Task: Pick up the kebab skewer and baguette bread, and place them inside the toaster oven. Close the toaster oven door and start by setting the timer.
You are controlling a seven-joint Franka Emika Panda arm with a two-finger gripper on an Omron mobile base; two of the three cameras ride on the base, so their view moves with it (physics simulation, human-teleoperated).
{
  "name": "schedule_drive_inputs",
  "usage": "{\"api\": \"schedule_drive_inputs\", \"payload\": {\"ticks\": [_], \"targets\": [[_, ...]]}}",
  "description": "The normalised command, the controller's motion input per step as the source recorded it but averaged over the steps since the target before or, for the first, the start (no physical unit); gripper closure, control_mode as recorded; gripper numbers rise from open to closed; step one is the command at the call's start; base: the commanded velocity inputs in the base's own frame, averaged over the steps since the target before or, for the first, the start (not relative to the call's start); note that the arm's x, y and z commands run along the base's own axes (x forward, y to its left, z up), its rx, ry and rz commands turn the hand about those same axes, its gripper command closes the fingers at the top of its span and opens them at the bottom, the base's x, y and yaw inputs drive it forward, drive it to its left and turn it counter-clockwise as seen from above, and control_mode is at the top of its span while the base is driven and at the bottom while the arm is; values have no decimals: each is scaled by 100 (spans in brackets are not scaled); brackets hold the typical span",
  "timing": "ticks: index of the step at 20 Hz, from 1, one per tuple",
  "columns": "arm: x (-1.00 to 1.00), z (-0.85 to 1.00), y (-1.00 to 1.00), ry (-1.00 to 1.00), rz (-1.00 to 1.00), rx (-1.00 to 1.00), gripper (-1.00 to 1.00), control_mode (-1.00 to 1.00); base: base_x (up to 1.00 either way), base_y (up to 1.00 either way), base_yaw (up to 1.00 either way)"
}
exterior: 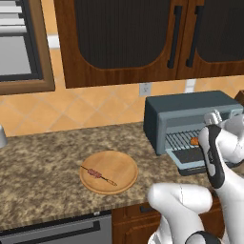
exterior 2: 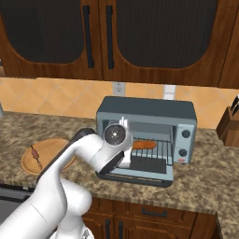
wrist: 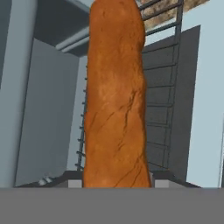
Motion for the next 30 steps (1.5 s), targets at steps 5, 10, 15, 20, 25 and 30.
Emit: {"api": "schedule_drive_inputs", "payload": {"ticks": [5,10,15,20,25,30], "targets": [[66,-14,-10,-2,0,0,100,-100,0,0,0],[48,-7,-18,0,0,1,100,-100,0,0,0],[22,0,-17,0,0,1,100,-100,0,0,0],[19,0,-6,0,0,0,100,-100,0,0,0],[31,0,-2,0,0,0,100,-100,0,0,0],[19,-7,-12,0,0,1,100,-100,0,0,0]]}}
